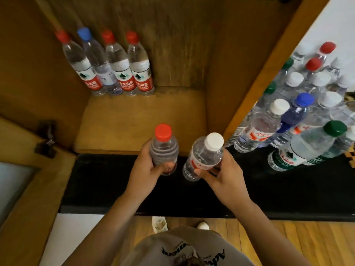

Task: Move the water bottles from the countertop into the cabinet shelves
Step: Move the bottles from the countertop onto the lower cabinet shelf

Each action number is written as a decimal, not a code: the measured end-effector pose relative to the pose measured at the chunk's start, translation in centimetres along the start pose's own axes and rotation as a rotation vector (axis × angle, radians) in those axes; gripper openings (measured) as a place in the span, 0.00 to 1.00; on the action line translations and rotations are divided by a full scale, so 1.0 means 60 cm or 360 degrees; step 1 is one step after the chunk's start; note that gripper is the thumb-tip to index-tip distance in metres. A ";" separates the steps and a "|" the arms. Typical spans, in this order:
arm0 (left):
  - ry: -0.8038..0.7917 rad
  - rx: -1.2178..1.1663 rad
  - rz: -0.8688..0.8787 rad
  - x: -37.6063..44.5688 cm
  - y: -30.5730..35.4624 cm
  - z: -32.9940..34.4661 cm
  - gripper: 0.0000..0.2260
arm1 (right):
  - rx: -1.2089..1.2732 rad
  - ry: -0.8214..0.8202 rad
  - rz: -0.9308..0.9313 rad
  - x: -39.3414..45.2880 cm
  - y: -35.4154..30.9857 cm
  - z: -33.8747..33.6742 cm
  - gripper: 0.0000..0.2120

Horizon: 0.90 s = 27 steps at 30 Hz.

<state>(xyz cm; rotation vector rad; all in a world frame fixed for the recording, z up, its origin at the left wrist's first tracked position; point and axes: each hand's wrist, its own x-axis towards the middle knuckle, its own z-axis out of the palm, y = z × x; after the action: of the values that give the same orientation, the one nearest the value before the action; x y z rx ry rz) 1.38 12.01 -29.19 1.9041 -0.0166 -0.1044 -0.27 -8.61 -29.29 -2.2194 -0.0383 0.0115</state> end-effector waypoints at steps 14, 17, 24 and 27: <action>0.0420 -0.0229 -0.0106 0.179 -0.075 -0.198 0.25 | 0.0042 0.0202 0.0037 0.293 -0.118 0.094 0.30; 0.0430 -0.0218 -0.0095 0.215 -0.083 -0.206 0.27 | -0.0017 0.0218 0.0078 0.352 -0.128 0.103 0.31; 0.0266 -0.0261 0.0031 0.291 -0.078 -0.183 0.30 | -0.0049 0.0368 0.0314 0.449 -0.140 0.098 0.28; 0.0166 -0.0231 0.0067 0.324 -0.067 -0.155 0.31 | -0.0121 0.0403 0.0393 0.466 -0.129 0.081 0.28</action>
<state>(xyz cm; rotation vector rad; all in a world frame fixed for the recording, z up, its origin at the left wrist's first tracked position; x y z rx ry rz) 21.35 20.87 -31.19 1.7612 0.0212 0.0220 27.38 0.84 -25.91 -2.2717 0.3802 -0.1368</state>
